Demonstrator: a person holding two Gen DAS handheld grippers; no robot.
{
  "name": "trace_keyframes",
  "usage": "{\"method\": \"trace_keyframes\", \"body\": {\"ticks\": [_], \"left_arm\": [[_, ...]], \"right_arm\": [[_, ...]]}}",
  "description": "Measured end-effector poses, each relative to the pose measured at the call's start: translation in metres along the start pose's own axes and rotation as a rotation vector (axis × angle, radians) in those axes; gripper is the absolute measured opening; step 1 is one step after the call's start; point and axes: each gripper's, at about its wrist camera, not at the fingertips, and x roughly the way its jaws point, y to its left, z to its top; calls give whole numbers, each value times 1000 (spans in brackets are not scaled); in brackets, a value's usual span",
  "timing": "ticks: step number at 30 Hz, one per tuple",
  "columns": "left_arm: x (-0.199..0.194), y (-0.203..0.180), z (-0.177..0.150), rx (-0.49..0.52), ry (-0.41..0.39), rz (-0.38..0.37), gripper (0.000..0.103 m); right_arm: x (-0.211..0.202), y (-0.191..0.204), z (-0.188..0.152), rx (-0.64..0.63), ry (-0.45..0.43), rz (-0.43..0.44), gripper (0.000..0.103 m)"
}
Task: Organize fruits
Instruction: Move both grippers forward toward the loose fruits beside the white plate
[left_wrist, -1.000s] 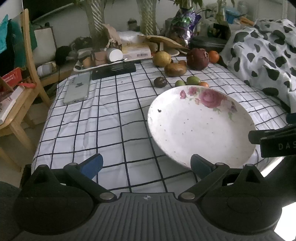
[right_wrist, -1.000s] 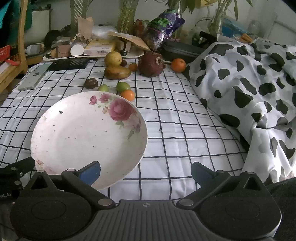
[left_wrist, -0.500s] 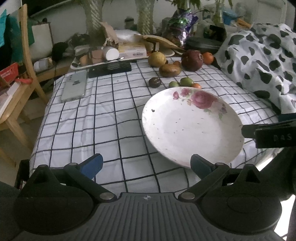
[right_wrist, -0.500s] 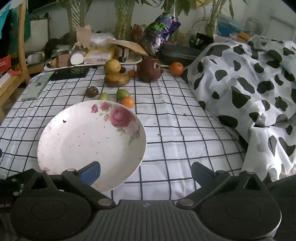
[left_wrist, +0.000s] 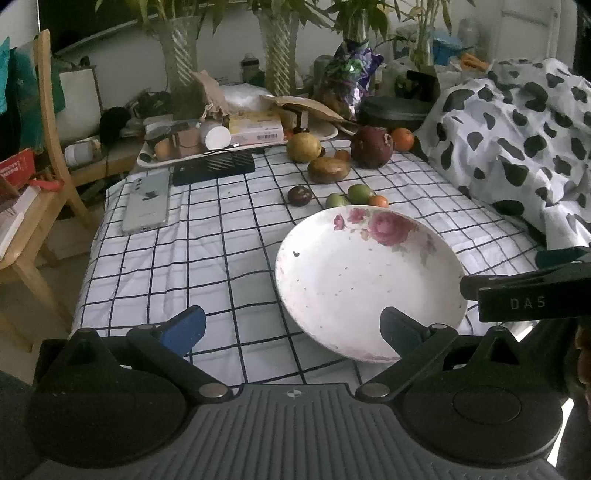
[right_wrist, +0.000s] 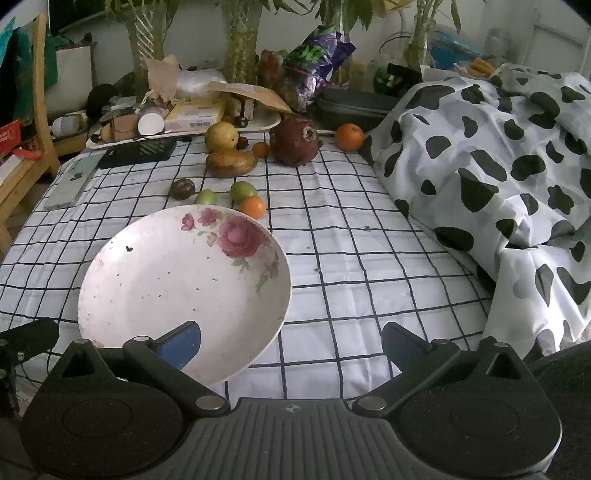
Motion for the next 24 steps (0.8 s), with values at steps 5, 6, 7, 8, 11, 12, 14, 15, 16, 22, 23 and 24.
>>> {"method": "trace_keyframes", "body": {"ticks": [5,6,7,8,11,12,14,15,16,22,23,24], "left_arm": [[1,2,0,-9,-12,-2,102],[2,3,-1,-13,-22,-6,102],[2,4,-2,-18,-36,-10,102],[3,5,-3,-21,-45,-11,102],[7,8,-7,-39,-60,-23,102],[8,9,-9,-44,-61,-26,102],[10,10,-10,-45,-64,-28,102],[10,11,-10,-42,-70,-29,102],[10,11,-10,-37,-79,-28,102],[21,13,-8,-5,-85,-29,102],[22,13,-8,2,-98,-32,102],[23,13,-7,12,-106,-30,102]], "right_arm": [[4,1,0,-4,7,-9,103],[4,0,0,-4,6,-9,103],[4,1,0,-5,4,-9,103],[5,1,-1,-6,2,-9,103],[6,-1,-1,-4,-2,-17,103],[7,-1,-1,-1,-2,-19,103],[8,-3,0,10,-3,-19,103],[9,-3,1,14,-7,-16,103],[9,-3,2,17,-11,-14,103],[12,-6,10,24,-44,-14,103],[13,-7,12,27,-47,-14,103],[15,-7,14,28,-50,-12,103]]}}
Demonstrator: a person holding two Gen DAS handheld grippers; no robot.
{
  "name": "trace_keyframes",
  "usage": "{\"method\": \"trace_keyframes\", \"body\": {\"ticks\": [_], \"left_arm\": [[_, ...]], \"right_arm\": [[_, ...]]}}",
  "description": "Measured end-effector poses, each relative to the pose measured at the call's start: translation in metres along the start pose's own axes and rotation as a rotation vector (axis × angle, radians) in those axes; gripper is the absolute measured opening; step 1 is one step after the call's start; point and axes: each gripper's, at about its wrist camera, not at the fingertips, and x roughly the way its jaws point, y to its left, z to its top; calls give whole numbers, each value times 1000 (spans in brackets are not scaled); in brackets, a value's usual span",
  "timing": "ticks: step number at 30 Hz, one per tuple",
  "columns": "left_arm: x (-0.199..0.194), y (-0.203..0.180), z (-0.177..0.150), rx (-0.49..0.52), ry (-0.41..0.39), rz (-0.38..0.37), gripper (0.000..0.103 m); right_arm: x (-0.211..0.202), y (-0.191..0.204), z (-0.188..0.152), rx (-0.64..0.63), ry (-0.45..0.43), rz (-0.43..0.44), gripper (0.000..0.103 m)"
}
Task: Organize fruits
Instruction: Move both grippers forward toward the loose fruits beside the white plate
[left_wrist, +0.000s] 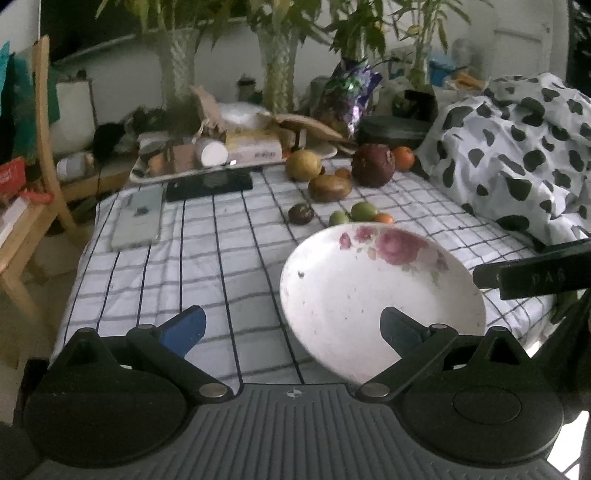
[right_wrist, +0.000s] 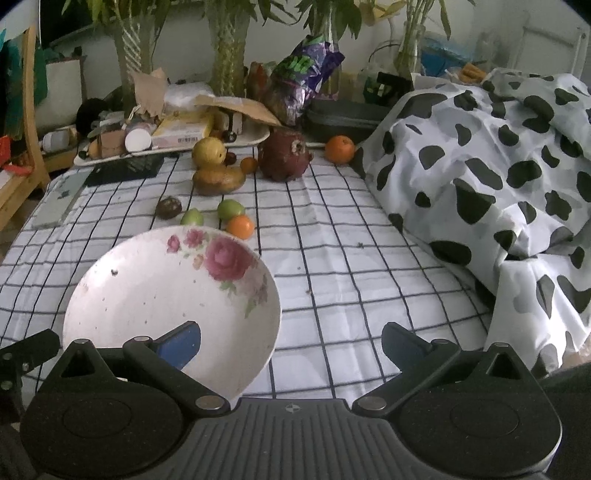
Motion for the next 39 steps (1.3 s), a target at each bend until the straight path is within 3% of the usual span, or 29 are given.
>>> {"method": "trace_keyframes", "body": {"ticks": [11,24,32,36,39], "left_arm": [[41,6,13,67,2,-86,102],[81,26,33,77,-1,-132,102],[106,34,48,64,19,-169,102],[118,41,55,39,32,-179,102],[124,43,61,41,23,-184,102]], "right_arm": [[32,-7,26,-35,16,33,103],[71,-22,54,11,81,121,103],[87,-18,73,-29,64,158,103],[98,-14,80,-55,65,163,102],[107,-12,84,-61,78,177,93]]}}
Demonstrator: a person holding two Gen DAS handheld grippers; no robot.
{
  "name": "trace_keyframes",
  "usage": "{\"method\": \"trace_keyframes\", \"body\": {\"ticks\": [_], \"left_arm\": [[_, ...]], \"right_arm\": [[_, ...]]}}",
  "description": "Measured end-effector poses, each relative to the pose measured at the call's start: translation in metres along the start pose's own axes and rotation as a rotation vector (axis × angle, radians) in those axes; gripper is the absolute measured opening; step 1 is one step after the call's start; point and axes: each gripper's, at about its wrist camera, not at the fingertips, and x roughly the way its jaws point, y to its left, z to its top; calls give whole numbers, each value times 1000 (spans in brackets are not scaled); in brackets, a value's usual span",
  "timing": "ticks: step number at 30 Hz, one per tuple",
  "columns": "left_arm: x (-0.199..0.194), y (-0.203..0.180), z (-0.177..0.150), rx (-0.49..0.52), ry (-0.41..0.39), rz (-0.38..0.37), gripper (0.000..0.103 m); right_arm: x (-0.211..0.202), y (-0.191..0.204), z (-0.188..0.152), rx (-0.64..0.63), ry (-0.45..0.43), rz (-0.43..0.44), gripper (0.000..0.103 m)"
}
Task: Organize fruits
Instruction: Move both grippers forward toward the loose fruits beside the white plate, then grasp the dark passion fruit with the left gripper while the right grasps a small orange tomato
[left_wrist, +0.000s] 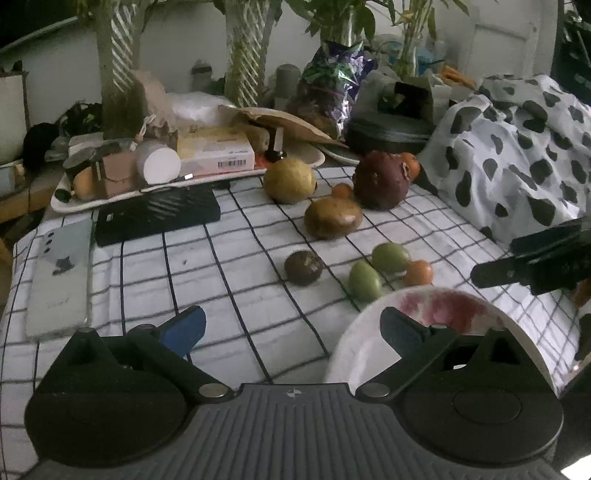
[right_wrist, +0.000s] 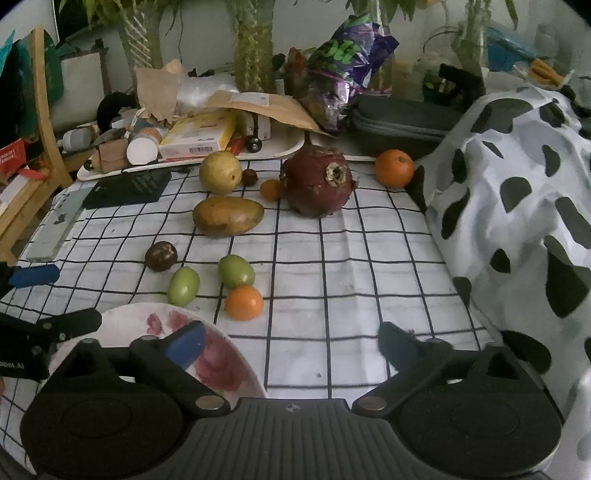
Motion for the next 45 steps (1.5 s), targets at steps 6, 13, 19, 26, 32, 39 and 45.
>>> {"method": "trace_keyframes", "body": {"ticks": [6,13,19,26,32,39,45], "left_arm": [[15,6,9,20,5,3,102],[31,14,17,16,13,-26,102],[43,20,24,18,18,-55,102],[53,20,28,39,20,-97,100],[65,19,30,64,46,-122,78],[75,5,29,150,53,-126,59],[80,-4,26,213,49,-95,46]], "right_arm": [[20,3,9,-12,34,32,83],[38,10,20,-29,65,98,64],[55,13,25,-19,111,130,53],[71,15,26,-6,148,133,39],[63,15,31,-4,125,128,32],[54,14,37,-8,94,130,32],[50,12,39,-9,77,131,32]]}}
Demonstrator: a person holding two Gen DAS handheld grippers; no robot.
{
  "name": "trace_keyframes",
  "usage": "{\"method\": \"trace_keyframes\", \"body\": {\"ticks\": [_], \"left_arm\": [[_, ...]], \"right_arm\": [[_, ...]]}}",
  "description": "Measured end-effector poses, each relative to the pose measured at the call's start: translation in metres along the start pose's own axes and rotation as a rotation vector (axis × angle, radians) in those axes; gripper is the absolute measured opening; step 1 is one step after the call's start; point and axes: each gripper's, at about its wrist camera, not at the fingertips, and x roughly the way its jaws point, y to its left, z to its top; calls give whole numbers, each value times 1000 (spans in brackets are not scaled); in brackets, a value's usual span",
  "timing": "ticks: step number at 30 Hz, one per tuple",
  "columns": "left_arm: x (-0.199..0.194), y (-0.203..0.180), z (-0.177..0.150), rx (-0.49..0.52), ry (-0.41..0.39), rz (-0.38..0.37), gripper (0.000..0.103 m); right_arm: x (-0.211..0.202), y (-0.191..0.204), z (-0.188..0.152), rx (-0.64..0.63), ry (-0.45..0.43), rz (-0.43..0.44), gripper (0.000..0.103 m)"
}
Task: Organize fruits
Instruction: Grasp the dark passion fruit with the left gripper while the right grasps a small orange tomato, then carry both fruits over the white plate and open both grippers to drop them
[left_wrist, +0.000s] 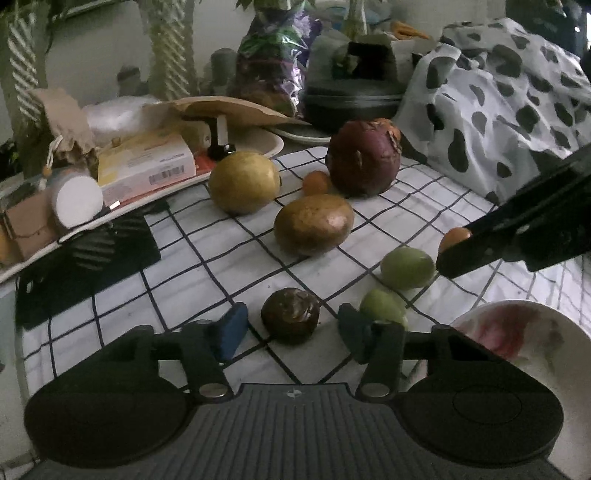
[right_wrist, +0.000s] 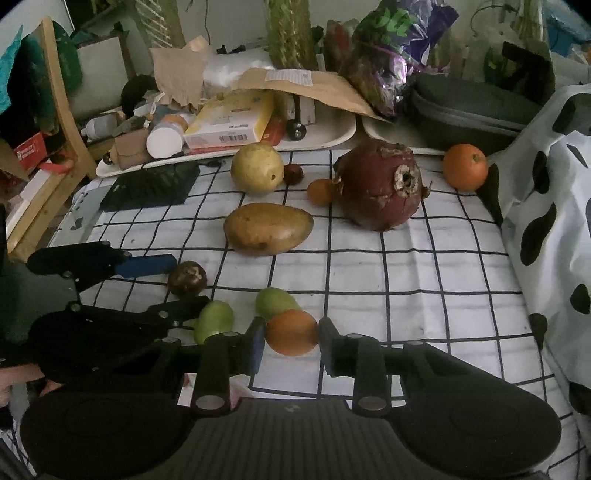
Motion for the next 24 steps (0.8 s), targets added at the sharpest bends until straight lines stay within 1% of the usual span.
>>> {"method": "trace_keyframes", "body": {"ticks": [1,2,4,7,13,19,24], "left_arm": [[0,0,0,1,-2,3,39],[0,1,1,0,-1,7,35],[-1,3,1,0,-1,1,32],[-5,3,1,9,-7,8,31],[-22,-1,6,36,-47,28,31],[-43,-6,5,39,-84,14,31],[-59,-15,-3,28,-91,3,31]], "right_arm": [[-1,0,0,0,-2,1,32],[-2,0,0,-2,-3,1,32],[-2,0,-1,-5,-5,0,32],[-6,1,-1,-11,-12,-1,32],[-18,3,-1,-19,-36,2,32],[-30,6,-4,-27,-44,2,32],[-38,12,-8,-42,-41,17,32]]}}
